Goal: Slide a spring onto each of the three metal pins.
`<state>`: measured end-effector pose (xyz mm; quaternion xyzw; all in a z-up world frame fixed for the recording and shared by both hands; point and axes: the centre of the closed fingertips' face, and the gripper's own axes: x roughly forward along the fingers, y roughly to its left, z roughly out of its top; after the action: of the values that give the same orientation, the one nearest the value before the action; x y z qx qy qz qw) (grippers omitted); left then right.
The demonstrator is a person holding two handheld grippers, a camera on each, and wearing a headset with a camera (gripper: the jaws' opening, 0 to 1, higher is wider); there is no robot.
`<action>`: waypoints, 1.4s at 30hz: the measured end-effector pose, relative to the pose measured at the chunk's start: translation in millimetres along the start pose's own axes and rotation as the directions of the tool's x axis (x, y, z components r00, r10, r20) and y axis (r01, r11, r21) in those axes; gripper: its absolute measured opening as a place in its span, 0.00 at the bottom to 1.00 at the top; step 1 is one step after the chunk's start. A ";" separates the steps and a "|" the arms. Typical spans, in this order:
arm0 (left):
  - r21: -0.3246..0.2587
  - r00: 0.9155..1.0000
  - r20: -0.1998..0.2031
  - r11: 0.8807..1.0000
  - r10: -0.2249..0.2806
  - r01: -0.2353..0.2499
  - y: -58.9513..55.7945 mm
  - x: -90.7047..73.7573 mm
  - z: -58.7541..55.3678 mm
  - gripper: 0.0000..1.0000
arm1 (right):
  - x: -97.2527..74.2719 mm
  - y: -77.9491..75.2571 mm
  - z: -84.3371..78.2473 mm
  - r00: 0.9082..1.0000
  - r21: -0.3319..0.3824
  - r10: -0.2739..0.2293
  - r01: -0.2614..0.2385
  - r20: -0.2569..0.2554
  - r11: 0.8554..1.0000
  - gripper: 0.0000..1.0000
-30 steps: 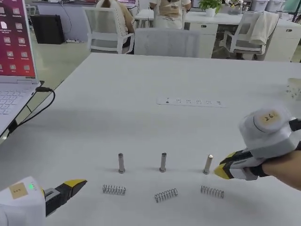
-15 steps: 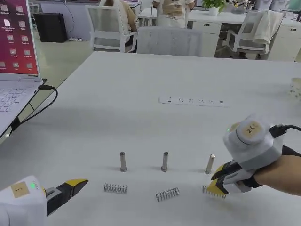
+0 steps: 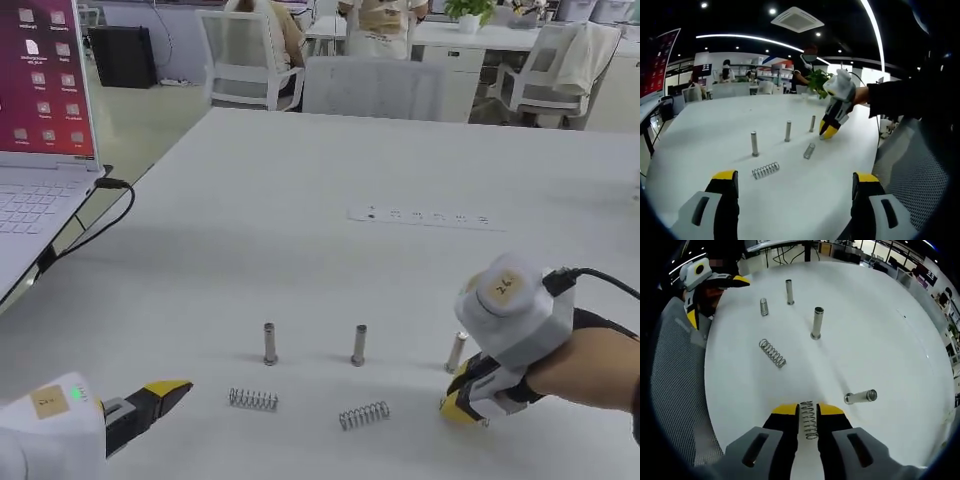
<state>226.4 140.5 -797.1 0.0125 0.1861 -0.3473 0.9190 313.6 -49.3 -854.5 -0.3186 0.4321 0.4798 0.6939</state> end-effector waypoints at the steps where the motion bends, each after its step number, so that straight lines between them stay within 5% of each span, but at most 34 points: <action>1: -0.001 1.000 0.000 1.000 0.000 0.000 -0.1 0.0 0.1 0.91 | 1.0 0.0 0.0 1.000 -0.009 0.003 -0.003 -0.008 1.000 0.11; 10: -0.006 1.000 0.001 1.000 0.003 -0.003 -0.4 -0.1 -0.5 0.91 | 6.6 1.4 -4.9 0.997 -0.053 0.023 -0.027 -0.079 0.998 0.09; 18: -0.003 1.000 0.007 1.000 0.008 -0.008 1.1 -0.2 1.6 0.91 | 4.8 1.6 -4.3 0.997 -0.050 0.026 -0.030 -0.076 0.998 0.08; 26: 0.011 1.000 0.019 1.000 -0.006 0.006 -3.9 1.0 9.5 0.90 | -14.4 5.3 8.0 1.000 -0.016 -0.003 0.003 0.015 1.000 0.08; 32: 0.037 0.999 0.031 0.999 -0.032 0.031 -11.8 3.6 22.0 0.89 | -30.4 7.9 22.4 0.993 0.023 -0.033 0.030 0.112 0.999 0.08; 42: 0.074 0.995 0.053 0.994 -0.084 0.080 -23.6 10.3 42.0 0.86 | -58.8 27.6 71.3 0.949 0.067 -0.011 -0.011 0.315 0.998 0.08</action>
<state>232.4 109.7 -759.1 0.0284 0.1481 -0.3917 0.9077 298.7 -1.9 -771.9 -0.2143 0.3317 0.5097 0.7644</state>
